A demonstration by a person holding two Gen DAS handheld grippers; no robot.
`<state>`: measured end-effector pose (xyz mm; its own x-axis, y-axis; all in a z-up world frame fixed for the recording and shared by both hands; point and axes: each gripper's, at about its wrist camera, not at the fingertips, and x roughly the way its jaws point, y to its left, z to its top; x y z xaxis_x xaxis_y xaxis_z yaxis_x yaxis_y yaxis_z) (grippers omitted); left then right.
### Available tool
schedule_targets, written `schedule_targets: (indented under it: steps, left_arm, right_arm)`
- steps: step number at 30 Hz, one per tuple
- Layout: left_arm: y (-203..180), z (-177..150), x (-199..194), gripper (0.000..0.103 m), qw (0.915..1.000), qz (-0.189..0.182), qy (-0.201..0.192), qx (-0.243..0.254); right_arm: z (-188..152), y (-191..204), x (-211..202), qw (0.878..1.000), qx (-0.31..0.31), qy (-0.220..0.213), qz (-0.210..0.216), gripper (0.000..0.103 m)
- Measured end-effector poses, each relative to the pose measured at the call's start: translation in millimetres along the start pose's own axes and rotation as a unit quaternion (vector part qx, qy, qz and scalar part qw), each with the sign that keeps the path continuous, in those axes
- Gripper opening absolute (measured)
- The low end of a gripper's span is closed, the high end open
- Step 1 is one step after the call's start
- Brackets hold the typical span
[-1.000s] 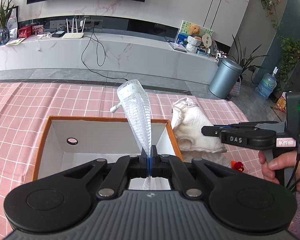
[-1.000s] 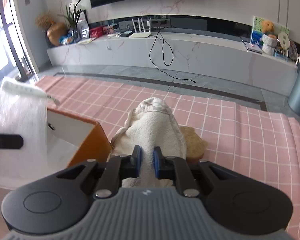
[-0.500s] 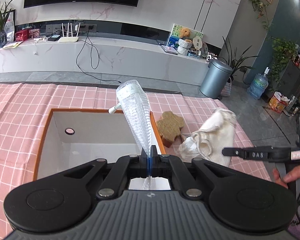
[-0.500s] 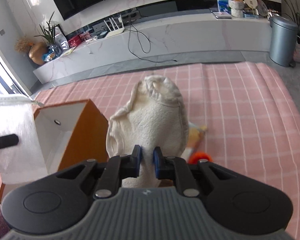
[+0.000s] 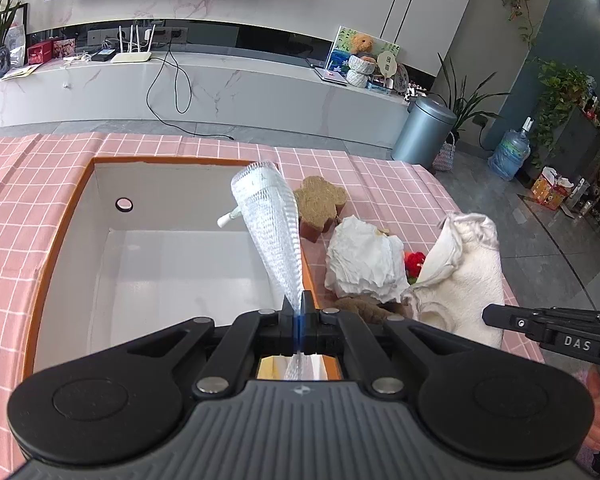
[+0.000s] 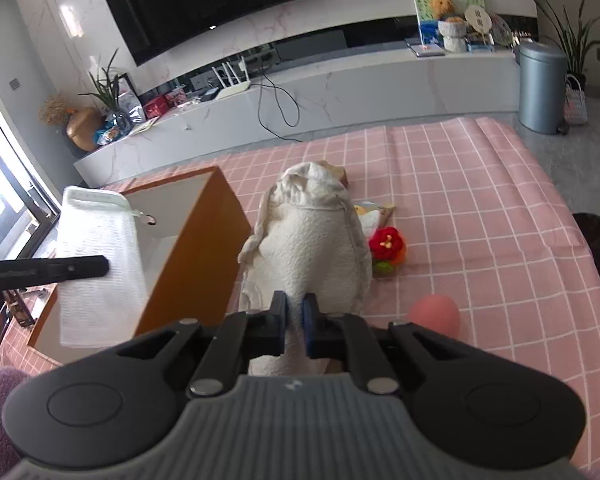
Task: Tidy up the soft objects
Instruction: 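Carry the white pad with the right tool while the left tool holds the mesh tube over the box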
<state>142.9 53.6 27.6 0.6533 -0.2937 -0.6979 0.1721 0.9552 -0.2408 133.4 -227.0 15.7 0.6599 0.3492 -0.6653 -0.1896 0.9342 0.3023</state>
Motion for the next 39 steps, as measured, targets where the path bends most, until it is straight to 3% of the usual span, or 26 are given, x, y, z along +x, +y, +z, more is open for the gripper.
schedule_targets:
  steps: [13, 24, 31, 36, 39]
  left_arm:
    - [-4, -4, -36, 0.001, 0.9993, 0.015, -0.030, 0.018]
    - [40, 15, -47, 0.000, 0.9982, 0.040, -0.040, 0.018]
    - [74, 21, -24, 0.000, 0.9978, 0.056, 0.020, 0.029]
    - [89, 7, -5, 0.000, 0.9947, 0.067, 0.072, 0.031]
    - [93, -3, 5, 0.000, 0.9909, 0.075, 0.105, 0.038]
  right_arm:
    - [19, 62, -39, 0.997, -0.057, -0.052, 0.027, 0.005]
    - [43, 122, -17, 0.991, -0.099, -0.042, 0.075, 0.005]
    - [51, 162, 34, 0.986, -0.130, 0.013, 0.100, 0.005]
    - [42, 184, 78, 0.983, -0.150, 0.052, 0.089, 0.005]
    - [33, 192, 96, 0.981, -0.140, 0.086, 0.107, 0.005]
